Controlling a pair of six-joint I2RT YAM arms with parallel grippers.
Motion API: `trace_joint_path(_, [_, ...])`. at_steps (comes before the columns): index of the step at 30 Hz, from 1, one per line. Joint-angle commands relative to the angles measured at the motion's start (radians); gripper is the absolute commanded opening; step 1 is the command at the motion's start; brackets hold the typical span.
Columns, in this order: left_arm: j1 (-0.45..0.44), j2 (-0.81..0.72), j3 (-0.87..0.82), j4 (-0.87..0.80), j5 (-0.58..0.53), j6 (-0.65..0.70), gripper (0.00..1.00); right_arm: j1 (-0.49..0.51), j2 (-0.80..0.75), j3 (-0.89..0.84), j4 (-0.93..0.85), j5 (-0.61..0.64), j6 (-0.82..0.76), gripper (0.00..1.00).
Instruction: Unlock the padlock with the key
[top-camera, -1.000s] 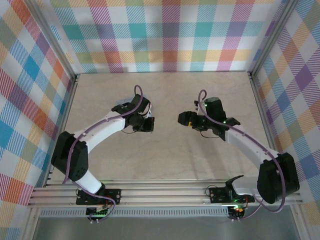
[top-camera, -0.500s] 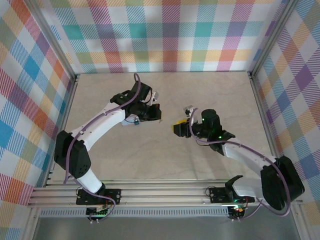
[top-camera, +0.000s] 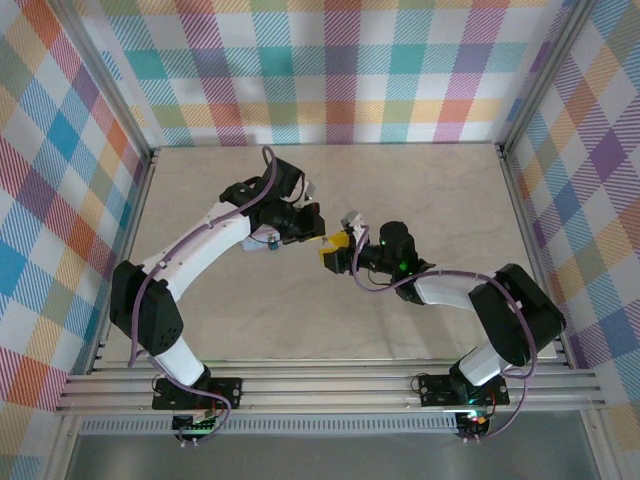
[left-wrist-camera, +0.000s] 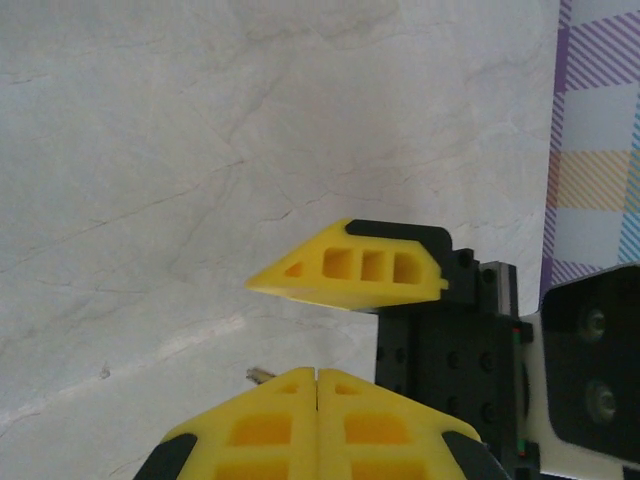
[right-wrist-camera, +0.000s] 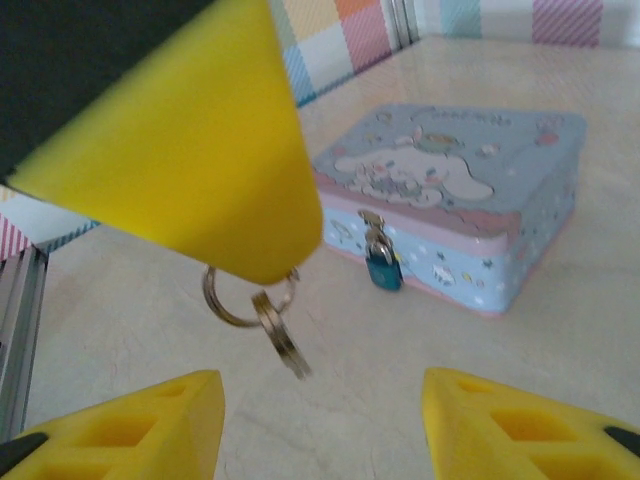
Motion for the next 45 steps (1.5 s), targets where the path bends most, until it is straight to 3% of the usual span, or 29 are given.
trace_joint_path(1, [-0.006,-0.028,0.029,-0.041,0.013,-0.01,0.0,0.016,0.019,0.034,0.13,-0.035,-0.005,0.54])
trace_joint_path(8, [-0.005,-0.031,0.027,-0.042,0.024,-0.004,0.0,0.032,0.019,0.024,0.139,0.024,-0.04,0.42])
trace_joint_path(17, [0.01,-0.057,0.011,-0.047,0.012,-0.002,0.0,0.034,-0.033,0.016,0.037,0.021,-0.112,0.0])
trace_joint_path(28, [0.032,-0.09,-0.015,0.002,0.025,-0.008,0.0,0.034,-0.191,0.027,-0.262,-0.006,-0.239,0.03])
trace_joint_path(31, [0.032,-0.097,-0.017,0.022,0.045,-0.021,0.0,0.034,-0.216,0.006,-0.263,0.017,-0.243,0.4])
trace_joint_path(33, [0.032,-0.098,-0.012,0.028,0.054,-0.028,0.0,0.034,-0.215,-0.009,-0.237,0.023,-0.277,0.52])
trace_joint_path(45, [0.032,-0.141,-0.012,0.017,0.057,-0.035,0.0,0.035,-0.076,0.014,0.014,0.02,-0.22,0.49])
